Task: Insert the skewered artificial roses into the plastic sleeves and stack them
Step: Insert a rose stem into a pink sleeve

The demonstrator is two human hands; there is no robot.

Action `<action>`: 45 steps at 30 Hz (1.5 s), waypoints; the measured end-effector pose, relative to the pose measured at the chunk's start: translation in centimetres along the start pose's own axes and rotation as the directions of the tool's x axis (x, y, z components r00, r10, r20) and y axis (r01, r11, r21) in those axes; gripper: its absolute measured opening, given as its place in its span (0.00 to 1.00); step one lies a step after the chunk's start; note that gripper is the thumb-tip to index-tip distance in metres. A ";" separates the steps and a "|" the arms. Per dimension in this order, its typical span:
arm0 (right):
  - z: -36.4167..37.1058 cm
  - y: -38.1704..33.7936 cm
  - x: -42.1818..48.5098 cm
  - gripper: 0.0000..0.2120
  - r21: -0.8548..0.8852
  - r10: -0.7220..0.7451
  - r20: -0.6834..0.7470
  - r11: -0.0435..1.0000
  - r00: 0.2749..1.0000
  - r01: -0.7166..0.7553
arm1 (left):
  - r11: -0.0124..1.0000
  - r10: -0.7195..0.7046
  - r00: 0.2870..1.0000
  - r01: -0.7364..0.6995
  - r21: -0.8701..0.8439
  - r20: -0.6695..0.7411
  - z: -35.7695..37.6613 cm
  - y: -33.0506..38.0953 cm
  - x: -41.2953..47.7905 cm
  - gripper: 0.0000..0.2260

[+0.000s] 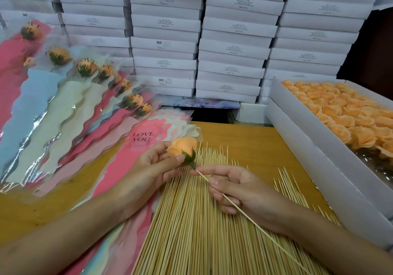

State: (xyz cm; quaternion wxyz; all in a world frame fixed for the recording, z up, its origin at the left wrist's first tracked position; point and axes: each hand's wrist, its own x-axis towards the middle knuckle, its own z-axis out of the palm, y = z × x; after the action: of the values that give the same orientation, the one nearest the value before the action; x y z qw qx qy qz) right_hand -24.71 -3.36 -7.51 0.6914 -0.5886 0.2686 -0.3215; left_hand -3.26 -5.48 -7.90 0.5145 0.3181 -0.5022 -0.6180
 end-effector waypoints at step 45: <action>-0.1 -1.8 -0.7 0.09 -0.019 0.000 0.077 1.000 0.997 0.001 | 0.989 0.140 0.963 -0.149 -0.021 -0.232 -4.0 6.1 1.8 0.09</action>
State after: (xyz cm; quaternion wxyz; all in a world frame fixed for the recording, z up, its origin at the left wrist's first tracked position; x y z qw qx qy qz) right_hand -25.40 -3.08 -5.76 0.6954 -0.6073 0.2450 -0.2961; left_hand 1.80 -8.20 -3.04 0.6187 0.3400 -0.4492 -0.5476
